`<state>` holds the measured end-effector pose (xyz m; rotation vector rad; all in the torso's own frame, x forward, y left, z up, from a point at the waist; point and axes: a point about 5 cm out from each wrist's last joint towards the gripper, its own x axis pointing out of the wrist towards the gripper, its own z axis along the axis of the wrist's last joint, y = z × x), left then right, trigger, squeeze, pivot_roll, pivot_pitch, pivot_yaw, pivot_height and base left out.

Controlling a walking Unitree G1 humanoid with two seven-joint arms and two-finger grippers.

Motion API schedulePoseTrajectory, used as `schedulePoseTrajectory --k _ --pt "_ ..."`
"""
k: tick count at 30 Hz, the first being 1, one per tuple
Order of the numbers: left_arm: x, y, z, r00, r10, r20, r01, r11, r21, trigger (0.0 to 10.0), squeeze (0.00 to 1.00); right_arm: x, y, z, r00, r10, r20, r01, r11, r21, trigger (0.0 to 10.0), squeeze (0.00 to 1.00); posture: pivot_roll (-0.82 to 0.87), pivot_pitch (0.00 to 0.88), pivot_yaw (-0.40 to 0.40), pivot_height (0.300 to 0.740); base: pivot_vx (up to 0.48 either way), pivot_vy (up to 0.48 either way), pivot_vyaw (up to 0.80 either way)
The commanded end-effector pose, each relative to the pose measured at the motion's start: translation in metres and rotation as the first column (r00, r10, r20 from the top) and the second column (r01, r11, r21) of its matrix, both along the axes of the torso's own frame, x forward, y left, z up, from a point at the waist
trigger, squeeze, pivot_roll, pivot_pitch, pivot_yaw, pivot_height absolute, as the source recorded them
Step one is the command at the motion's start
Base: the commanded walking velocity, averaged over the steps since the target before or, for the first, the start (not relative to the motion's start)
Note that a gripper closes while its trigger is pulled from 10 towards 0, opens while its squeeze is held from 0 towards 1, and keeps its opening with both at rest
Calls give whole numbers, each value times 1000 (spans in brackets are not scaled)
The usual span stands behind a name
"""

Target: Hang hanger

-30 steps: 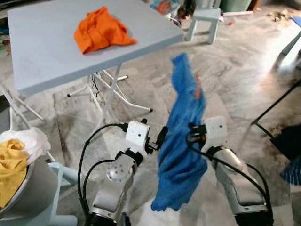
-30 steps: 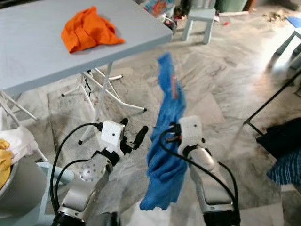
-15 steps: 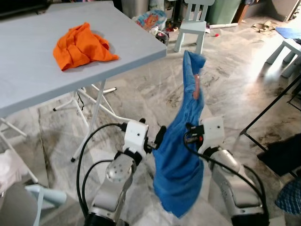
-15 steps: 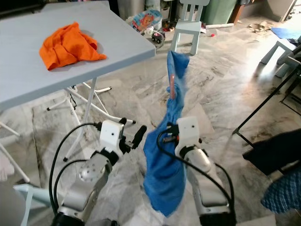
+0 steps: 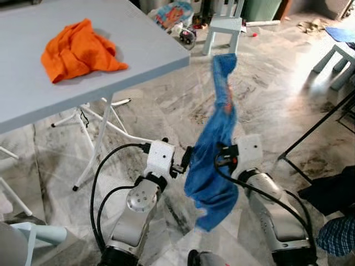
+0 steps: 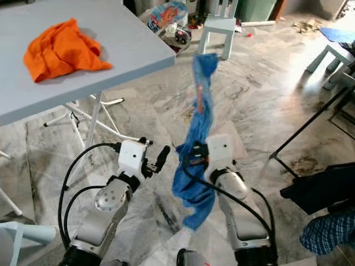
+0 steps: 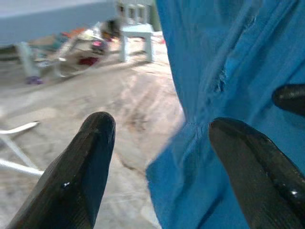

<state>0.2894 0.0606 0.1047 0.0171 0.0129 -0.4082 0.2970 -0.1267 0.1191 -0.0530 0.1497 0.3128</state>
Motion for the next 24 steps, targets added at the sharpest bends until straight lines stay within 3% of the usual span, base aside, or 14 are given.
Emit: schedulePoseTrajectory --k 1,6,14,17,24 --pt "-3 0 -6 1000 2 -17 -2 1000 17 10000 0 0 3 9 999 22 45 -22 1000 3 10000 0 -17 161 -44 740 0 0 788" --pt "-3 -1 -5 1000 -6 -4 6 999 34 10000 0 1 3 9 999 28 45 -29 1000 6 10000 0 -19 161 -46 740 0 0 789" --pt "-3 -3 -3 999 -42 31 40 997 70 10000 0 -4 9 9 987 161 20 -161 987 6 10000 0 -22 164 -43 740 0 0 759" --pt "-2 -1 -2 998 -37 50 32 996 85 10000 0 -4 6 9 987 157 14 -157 987 32 10000 0 -23 166 -44 740 0 0 150" --pt "10 19 7 994 48 97 -55 996 70 10000 0 -11 7 13 965 261 9 -261 962 74 10000 0 -20 176 -45 740 0 0 0"
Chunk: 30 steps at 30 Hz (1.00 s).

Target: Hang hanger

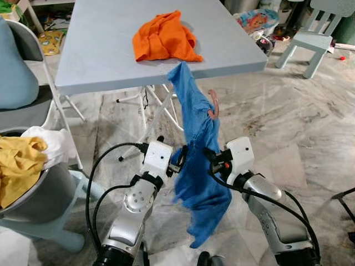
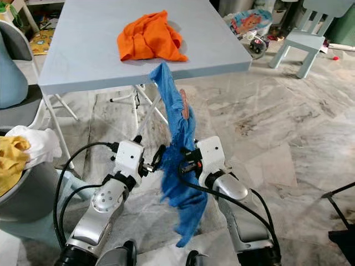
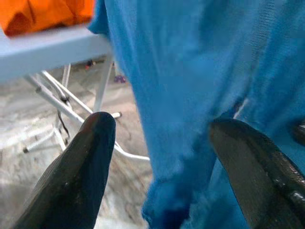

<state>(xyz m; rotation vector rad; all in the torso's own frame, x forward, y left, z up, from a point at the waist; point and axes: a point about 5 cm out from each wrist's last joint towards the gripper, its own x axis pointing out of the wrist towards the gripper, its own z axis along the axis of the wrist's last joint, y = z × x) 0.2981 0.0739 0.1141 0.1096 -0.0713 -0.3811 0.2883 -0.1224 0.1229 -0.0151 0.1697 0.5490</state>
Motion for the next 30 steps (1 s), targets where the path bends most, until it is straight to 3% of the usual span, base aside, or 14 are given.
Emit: schedulePoseTrajectory --k 1,7,11,24,30 --pt "4 8 -1 999 36 3 -36 999 -1 10000 0 -6 4 10 997 66 33 -68 997 35 10000 0 -20 176 -45 740 0 0 0" --pt "6 11 -3 999 44 -19 -44 999 5 10000 0 -12 5 11 994 102 26 -103 993 54 10000 0 -24 182 -44 740 0 0 0" --pt "4 4 -1 1000 -5 -3 4 1000 -18 10000 0 -21 11 18 983 181 33 -184 977 108 10000 0 -26 185 -43 740 0 0 0" --pt "8 6 -1 999 -40 5 40 999 7 10000 0 -37 5 45 910 414 18 -409 888 209 10000 0 -30 178 -38 740 0 0 0" --pt "7 1 -3 996 -85 5 85 996 41 10000 0 -35 12 40 915 404 3 -399 901 171 10000 0 -1 180 -17 740 0 0 0"
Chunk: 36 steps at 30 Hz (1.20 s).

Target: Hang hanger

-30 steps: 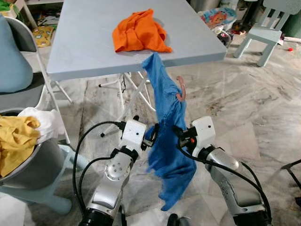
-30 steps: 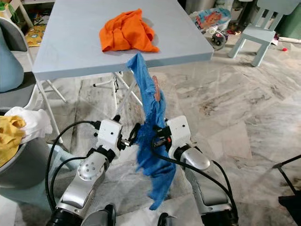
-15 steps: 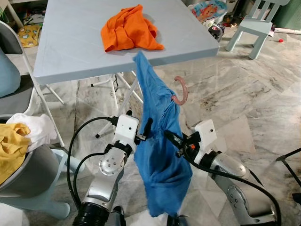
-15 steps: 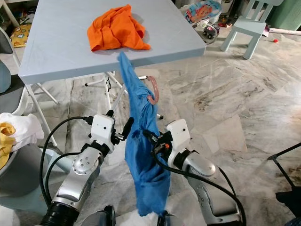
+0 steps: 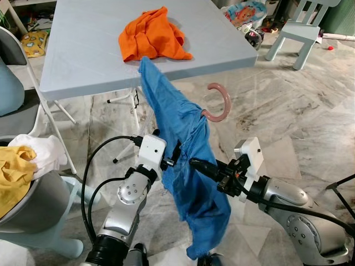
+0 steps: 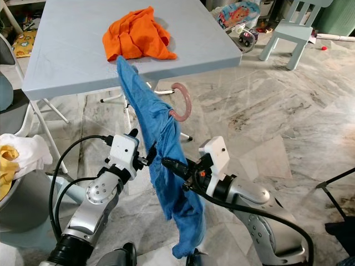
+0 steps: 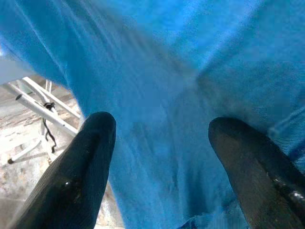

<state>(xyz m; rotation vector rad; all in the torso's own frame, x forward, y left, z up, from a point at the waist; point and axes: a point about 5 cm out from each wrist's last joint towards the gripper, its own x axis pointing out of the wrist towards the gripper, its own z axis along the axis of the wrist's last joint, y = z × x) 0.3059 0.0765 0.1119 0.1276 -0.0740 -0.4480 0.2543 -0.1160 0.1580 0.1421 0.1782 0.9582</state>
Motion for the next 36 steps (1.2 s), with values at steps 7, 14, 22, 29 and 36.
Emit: schedulePoseTrajectory --k 7,14,22,29,36 --pt "-6 -4 -4 1000 1 4 -1 1000 7 10000 0 -7 8 1 998 57 12 -57 998 -20 10000 0 0 188 -58 740 0 0 0" --pt "-14 -8 -9 1000 6 -10 -6 1000 -6 10000 0 -8 11 -1 996 85 1 -85 996 -40 10000 0 4 202 -78 740 0 0 0" --pt "-18 -4 -12 1000 18 -22 -19 1000 -3 10000 0 -7 16 -5 996 92 2 -92 994 -55 10000 0 16 200 -75 740 0 0 0" --pt "-17 -1 -12 999 32 -24 -32 999 5 10000 0 -3 18 -5 998 68 12 -67 995 -74 10000 0 4 217 -101 740 0 0 0" --pt "-15 -2 -9 998 65 -10 -65 998 -4 10000 0 1 23 -7 996 91 21 -89 992 -90 10000 0 39 204 -128 740 0 0 0"
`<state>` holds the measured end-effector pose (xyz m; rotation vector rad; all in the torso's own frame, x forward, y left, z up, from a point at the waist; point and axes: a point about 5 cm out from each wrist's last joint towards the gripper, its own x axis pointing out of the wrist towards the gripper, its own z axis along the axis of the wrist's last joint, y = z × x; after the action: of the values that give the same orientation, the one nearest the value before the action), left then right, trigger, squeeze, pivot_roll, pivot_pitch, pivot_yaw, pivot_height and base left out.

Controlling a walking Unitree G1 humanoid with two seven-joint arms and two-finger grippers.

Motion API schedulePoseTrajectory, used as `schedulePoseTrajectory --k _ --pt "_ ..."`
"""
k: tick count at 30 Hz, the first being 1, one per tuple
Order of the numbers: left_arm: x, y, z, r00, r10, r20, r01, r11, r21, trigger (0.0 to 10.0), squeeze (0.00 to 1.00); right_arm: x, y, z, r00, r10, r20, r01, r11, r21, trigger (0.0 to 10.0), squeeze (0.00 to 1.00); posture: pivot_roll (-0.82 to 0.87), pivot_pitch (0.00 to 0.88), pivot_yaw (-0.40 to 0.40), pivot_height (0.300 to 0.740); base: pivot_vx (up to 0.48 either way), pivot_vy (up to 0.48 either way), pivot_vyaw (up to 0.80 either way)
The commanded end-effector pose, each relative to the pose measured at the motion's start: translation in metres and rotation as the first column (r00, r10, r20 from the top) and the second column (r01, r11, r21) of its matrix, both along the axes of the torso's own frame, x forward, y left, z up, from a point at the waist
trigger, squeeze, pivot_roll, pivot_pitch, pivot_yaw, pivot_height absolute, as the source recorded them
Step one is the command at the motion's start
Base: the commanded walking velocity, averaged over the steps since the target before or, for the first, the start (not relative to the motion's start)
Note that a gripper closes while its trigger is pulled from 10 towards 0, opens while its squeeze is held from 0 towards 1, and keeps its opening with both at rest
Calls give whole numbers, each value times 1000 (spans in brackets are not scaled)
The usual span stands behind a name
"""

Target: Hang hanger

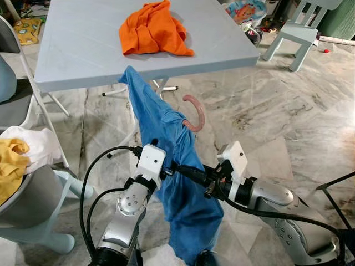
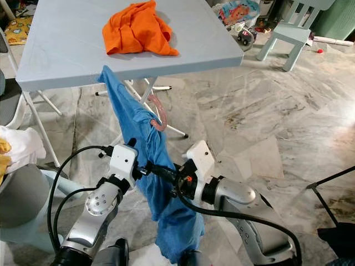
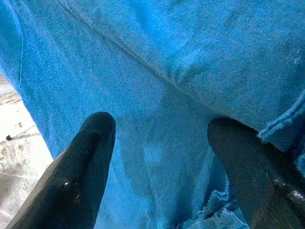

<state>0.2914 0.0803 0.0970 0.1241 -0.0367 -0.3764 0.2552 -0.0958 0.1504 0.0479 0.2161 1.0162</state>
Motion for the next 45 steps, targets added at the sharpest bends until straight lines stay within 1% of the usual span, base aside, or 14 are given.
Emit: schedulePoseTrajectory --k 1,4,12,14,16,18,19,24,25,26,30,35,41,45 --pt "0 -5 6 1000 -3 25 3 1000 -6 10000 0 2 4 0 1000 21 16 -21 1000 0 10000 0 39 204 -128 740 0 0 0" --pt "-3 -2 8 999 13 32 -13 1000 -8 10000 0 9 10 3 999 26 31 -27 1000 11 10000 0 71 194 -141 740 0 0 0" --pt "-5 3 6 999 38 28 -38 999 -2 10000 0 14 17 5 998 42 47 -42 999 12 10000 0 80 191 -148 740 0 0 0" --pt "0 5 8 998 58 34 -58 998 7 10000 0 18 14 2 998 15 59 -15 1000 -9 10000 0 54 183 -117 740 0 0 0" --pt "2 5 9 998 52 38 -52 999 14 10000 0 20 10 0 998 -4 64 6 999 -33 10000 0 54 183 -117 740 0 0 0" --pt "7 4 11 999 13 43 -14 999 43 10000 0 22 -3 -5 995 -67 68 73 994 -86 10000 0 27 173 -73 740 0 0 0" --pt "7 4 11 999 13 43 -14 999 43 10000 0 22 -3 -5 995 -67 68 73 994 -86 10000 0 27 173 -73 740 0 0 0" --pt "14 5 15 997 -49 56 46 997 59 10000 0 19 -16 -8 992 -105 64 111 987 -115 10000 0 -11 168 -41 740 0 0 0" --pt "15 4 15 997 -61 57 58 997 58 980 0 19 -18 -9 992 -110 65 117 986 -120 10000 0 -15 167 -40 740 0 0 0" --pt "18 2 16 995 -80 54 77 996 55 0 0 19 -22 -8 990 -125 67 132 984 -121 10000 0 -27 168 -33 740 0 0 0" --pt "24 -5 17 993 -109 48 106 992 63 0 0 20 -28 -4 986 -146 78 154 982 -109 10000 0 -33 168 -31 740 0 0 0" --pt "25 -9 15 993 -115 37 112 991 68 0 0 21 -26 0 987 -139 84 146 986 -84 10000 0 -33 165 -33 740 0 0 0" --pt "25 -6 10 995 -100 26 98 992 74 0 0 19 -23 5 991 -108 83 113 992 -52 10000 0 -22 165 -43 740 0 0 0" --pt "27 0 8 997 -69 25 66 994 92 0 0 20 -24 3 991 -101 85 108 990 -86 10000 0 -19 170 -49 740 0 0 0"
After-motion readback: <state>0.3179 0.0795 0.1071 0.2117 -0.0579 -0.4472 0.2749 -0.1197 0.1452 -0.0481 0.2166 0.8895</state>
